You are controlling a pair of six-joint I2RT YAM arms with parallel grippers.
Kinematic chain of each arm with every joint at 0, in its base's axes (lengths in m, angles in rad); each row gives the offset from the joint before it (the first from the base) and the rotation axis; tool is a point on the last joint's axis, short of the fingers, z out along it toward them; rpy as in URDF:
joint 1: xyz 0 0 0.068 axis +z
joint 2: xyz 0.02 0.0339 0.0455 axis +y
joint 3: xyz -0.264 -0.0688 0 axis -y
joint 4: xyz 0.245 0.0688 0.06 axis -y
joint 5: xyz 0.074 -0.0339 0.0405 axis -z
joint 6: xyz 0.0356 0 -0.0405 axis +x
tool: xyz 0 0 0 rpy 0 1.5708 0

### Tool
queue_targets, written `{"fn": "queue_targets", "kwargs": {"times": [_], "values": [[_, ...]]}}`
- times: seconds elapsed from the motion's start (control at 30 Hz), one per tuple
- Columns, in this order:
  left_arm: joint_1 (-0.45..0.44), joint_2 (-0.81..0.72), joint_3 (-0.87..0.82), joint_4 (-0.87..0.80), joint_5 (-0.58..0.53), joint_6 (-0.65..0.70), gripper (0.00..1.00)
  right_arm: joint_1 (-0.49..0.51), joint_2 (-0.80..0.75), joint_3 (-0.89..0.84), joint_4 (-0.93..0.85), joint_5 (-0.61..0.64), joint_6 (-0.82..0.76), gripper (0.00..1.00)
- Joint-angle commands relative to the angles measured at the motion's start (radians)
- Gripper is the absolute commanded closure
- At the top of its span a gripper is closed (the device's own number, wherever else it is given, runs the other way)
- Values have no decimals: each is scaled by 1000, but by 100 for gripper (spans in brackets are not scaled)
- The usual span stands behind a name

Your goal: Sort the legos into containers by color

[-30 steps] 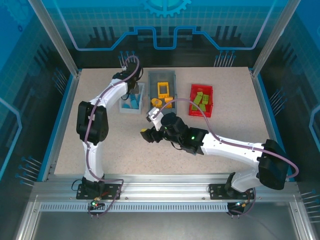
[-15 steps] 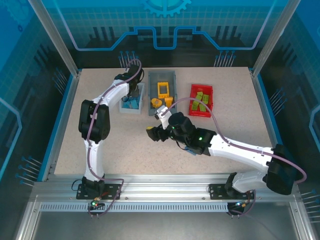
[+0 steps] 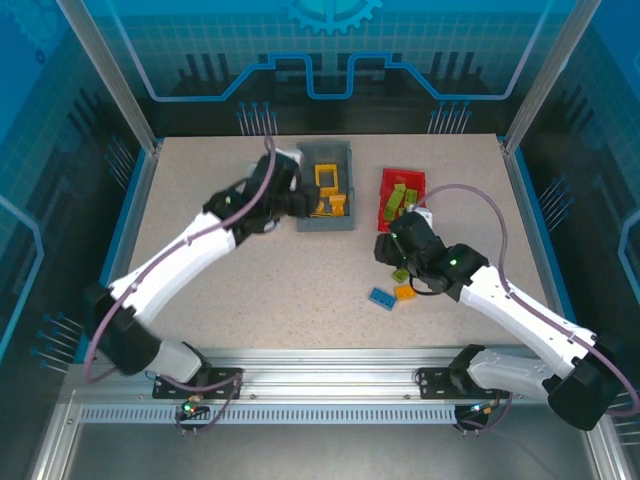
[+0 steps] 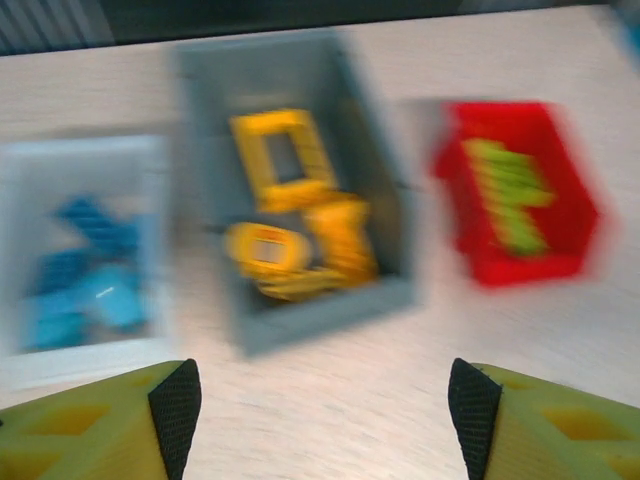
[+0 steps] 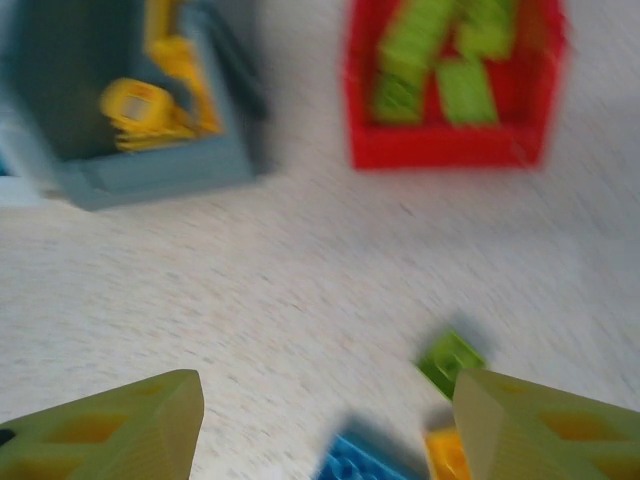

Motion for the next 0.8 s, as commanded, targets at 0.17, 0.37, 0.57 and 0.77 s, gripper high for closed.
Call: {"fn": "queue_targets", "kwargs": {"times": [0.17, 0.37, 0.57, 0.77], "values": [[-270, -148, -331, 225, 165, -146, 28, -81, -12, -149, -145, -164, 367, 26], [-374, -204, -437, 309, 135, -216, 28, -120, 99, -234, 23, -271, 456, 22], [-400, -191, -460, 341, 131, -236, 28, -162, 177, -249, 119, -311, 488, 24], [-403, -190, -443, 327, 125, -228, 29, -198, 236, -267, 151, -333, 514, 31]]}}
